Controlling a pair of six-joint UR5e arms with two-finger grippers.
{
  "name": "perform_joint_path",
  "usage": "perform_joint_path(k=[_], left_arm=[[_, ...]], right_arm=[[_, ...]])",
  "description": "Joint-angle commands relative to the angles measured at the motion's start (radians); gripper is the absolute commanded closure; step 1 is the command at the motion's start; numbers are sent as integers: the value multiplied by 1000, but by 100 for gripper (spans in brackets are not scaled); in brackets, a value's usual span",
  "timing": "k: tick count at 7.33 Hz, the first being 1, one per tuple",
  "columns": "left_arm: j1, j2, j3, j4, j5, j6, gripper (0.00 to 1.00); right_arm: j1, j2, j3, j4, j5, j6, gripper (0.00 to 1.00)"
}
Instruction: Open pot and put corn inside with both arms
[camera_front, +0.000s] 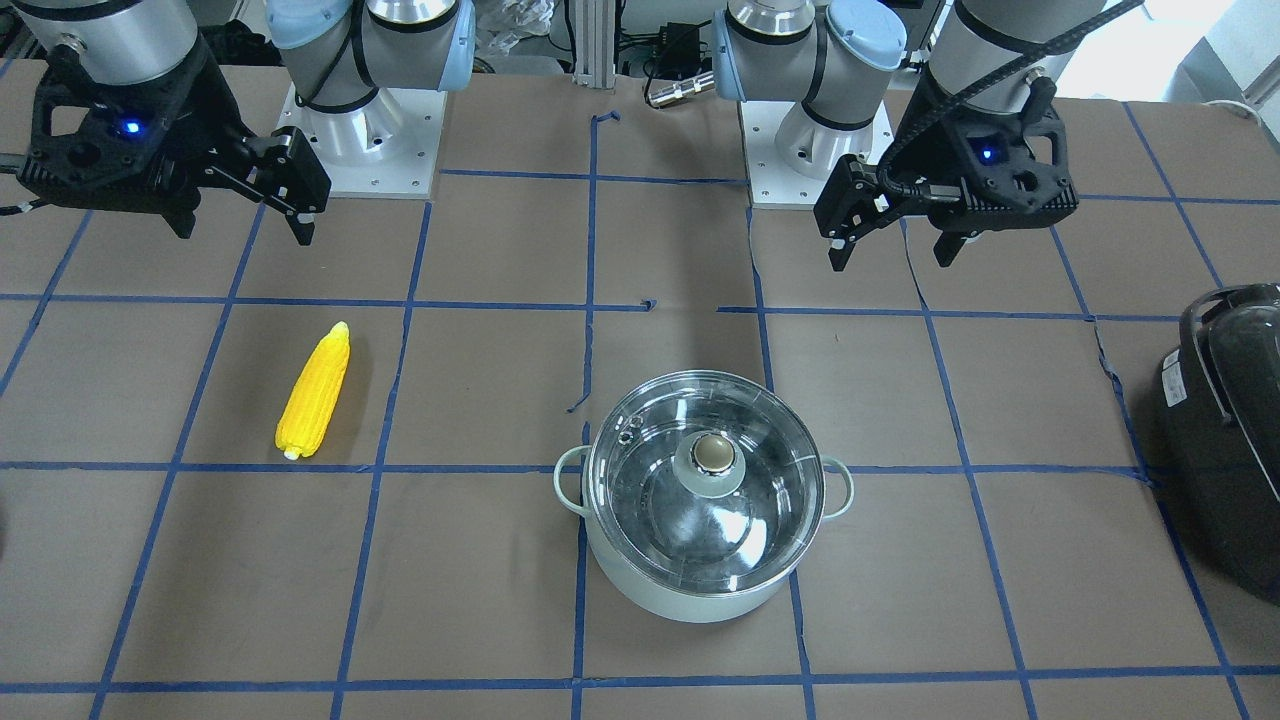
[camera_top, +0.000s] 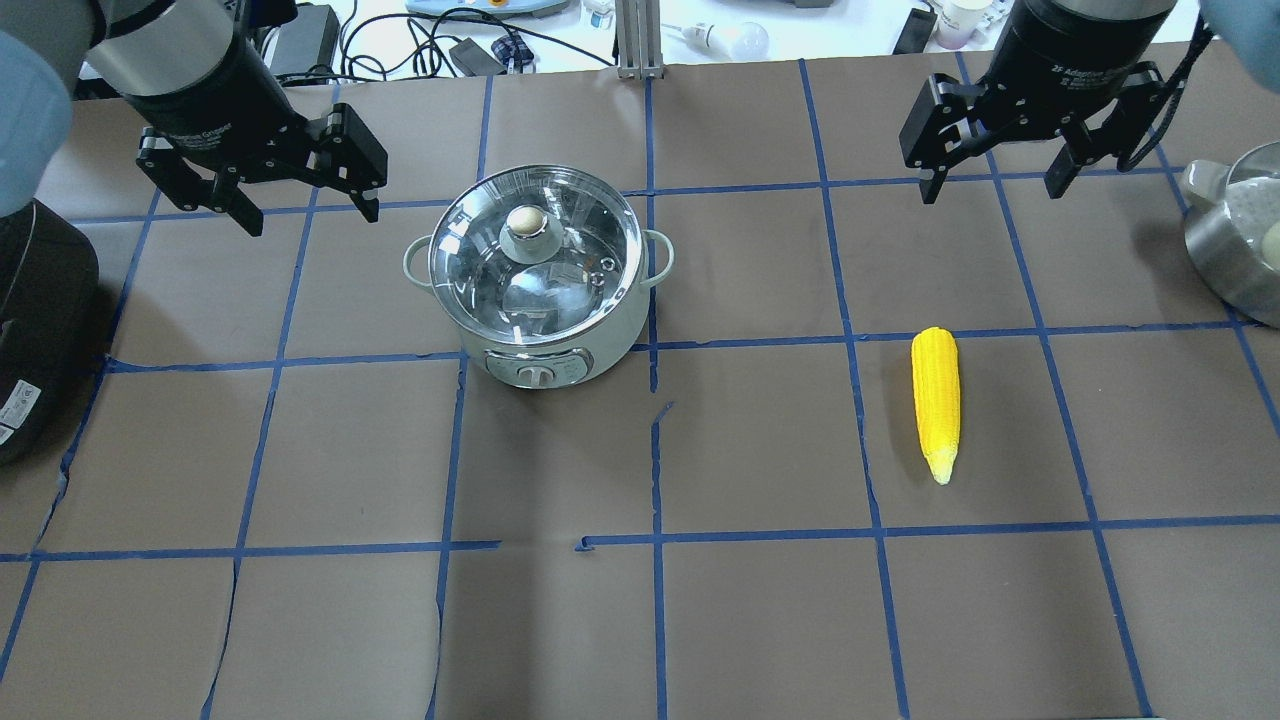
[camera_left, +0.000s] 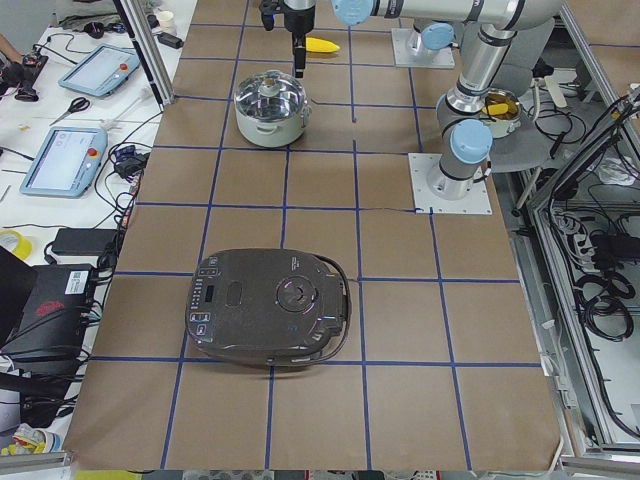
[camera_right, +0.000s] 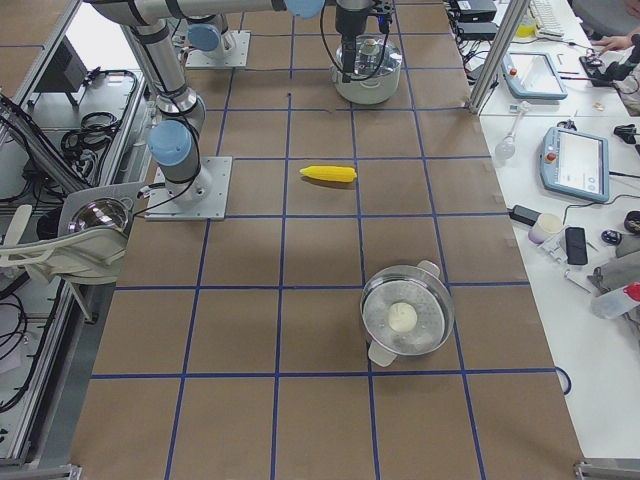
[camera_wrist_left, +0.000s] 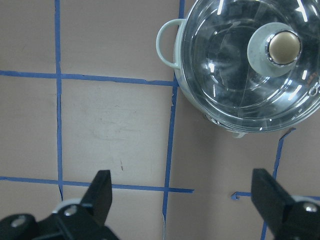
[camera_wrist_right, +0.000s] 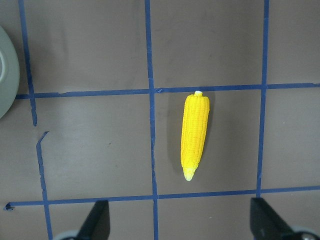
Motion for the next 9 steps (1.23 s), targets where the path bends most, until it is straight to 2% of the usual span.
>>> perform_joint_path(k=[1, 5, 6, 7, 8, 9], left_arm=[[-1, 0, 1, 0, 0, 0, 0], [2, -53, 16, 15, -6, -20, 0], [-12, -93, 19, 70, -3, -67, 0], [-61, -136, 19, 99, 3, -89, 0], [-120, -180, 33, 162, 5, -176, 0], [-171, -240, 56, 198, 12, -227, 0]], right_arm=[[0, 0, 0, 2, -1, 2, 0], [0, 9, 2, -14, -2, 10, 0], [-6, 19, 3, -12, -4, -4, 0], [-15, 28, 21, -30, -48, -1, 0], [-31, 46, 69, -97, -158, 13, 0], [-40, 52, 145, -209, -162, 16, 0]])
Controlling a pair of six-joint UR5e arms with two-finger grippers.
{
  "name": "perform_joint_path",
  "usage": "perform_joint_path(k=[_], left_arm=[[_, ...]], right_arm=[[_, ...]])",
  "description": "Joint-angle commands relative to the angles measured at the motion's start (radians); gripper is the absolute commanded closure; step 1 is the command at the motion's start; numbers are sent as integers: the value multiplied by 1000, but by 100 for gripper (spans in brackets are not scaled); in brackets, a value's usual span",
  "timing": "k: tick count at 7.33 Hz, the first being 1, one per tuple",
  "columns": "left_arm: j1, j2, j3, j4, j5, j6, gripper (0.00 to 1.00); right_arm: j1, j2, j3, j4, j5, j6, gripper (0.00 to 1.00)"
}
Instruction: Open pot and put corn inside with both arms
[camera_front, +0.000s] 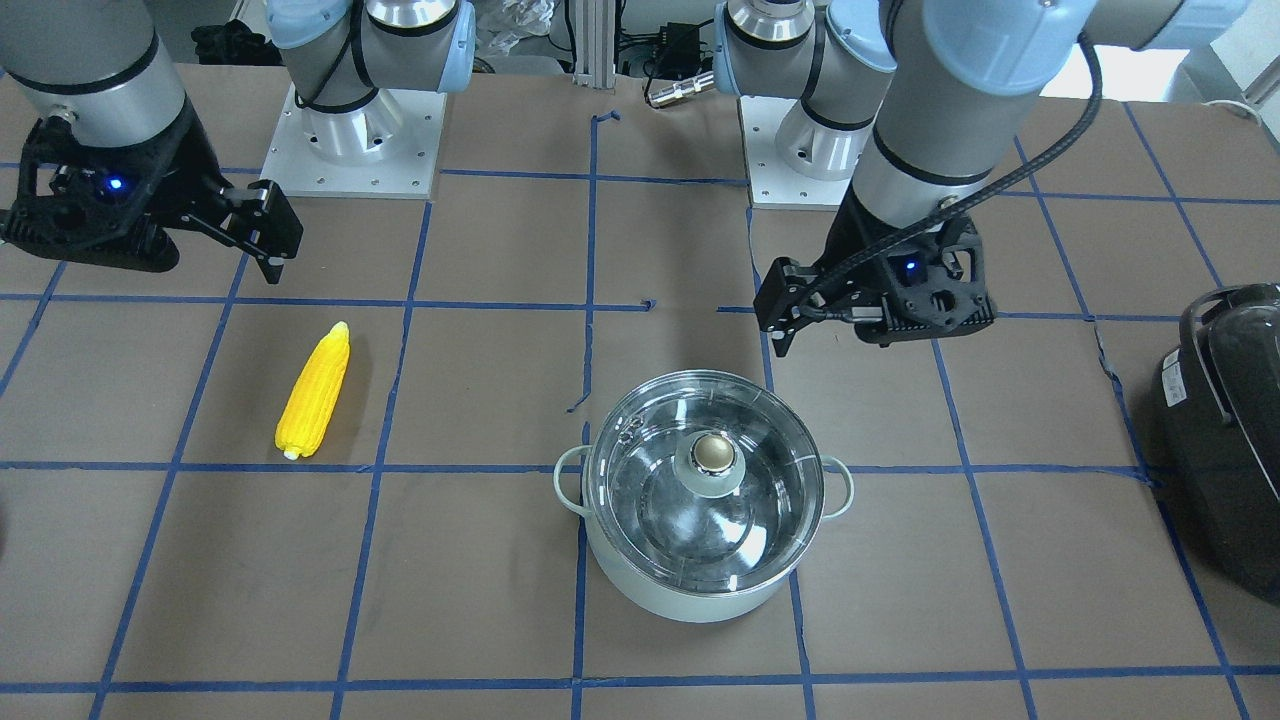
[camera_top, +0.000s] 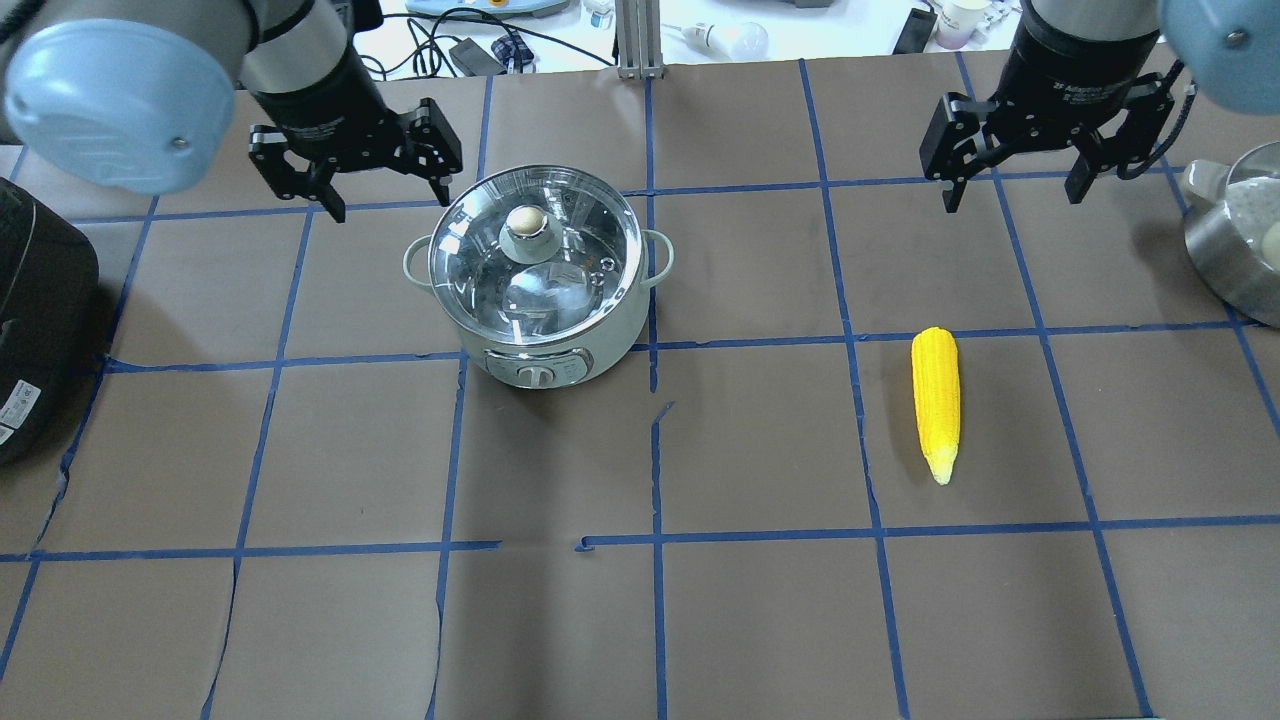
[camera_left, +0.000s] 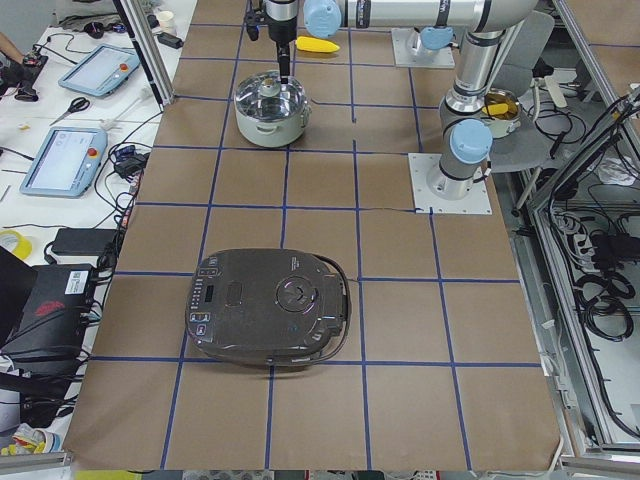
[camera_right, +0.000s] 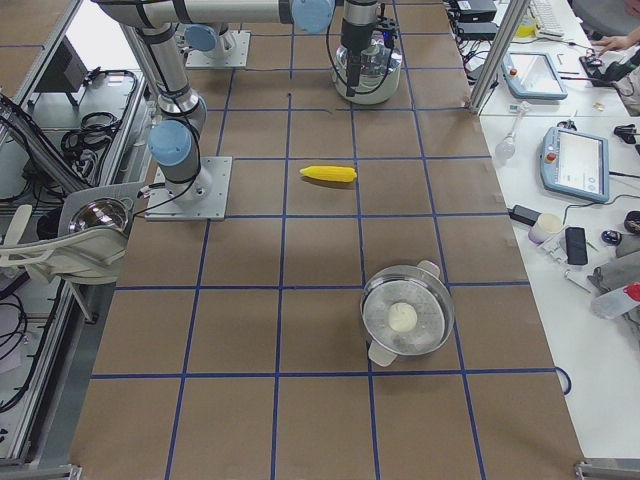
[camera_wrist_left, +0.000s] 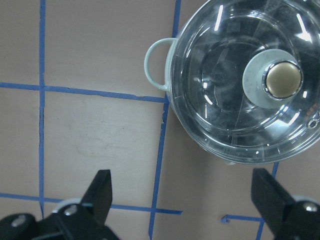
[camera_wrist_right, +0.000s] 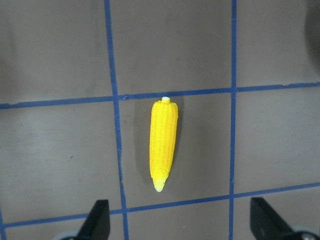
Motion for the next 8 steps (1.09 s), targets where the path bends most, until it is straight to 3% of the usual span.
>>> perform_joint_path(k=[1, 3, 4, 5, 6, 8], left_arm=[[-82, -124, 44, 91, 17, -97, 0], [-95, -204, 59, 184, 31, -91, 0], [-108, -229, 59, 196, 31, -74, 0], [-131, -247, 58, 205, 31, -48, 0], [-131, -254, 52, 205, 33, 7, 0], [-131, -240, 50, 193, 33, 26, 1]], right_arm=[[-15, 15, 144, -221, -34, 3, 0], [-27, 62, 308, -435, 43, 26, 5], [-47, 84, 407, -597, 42, 61, 0], [-59, 101, 507, -683, 52, 57, 0], [-62, 110, 563, -706, 42, 57, 0], [-70, 134, 577, -722, 39, 53, 0]])
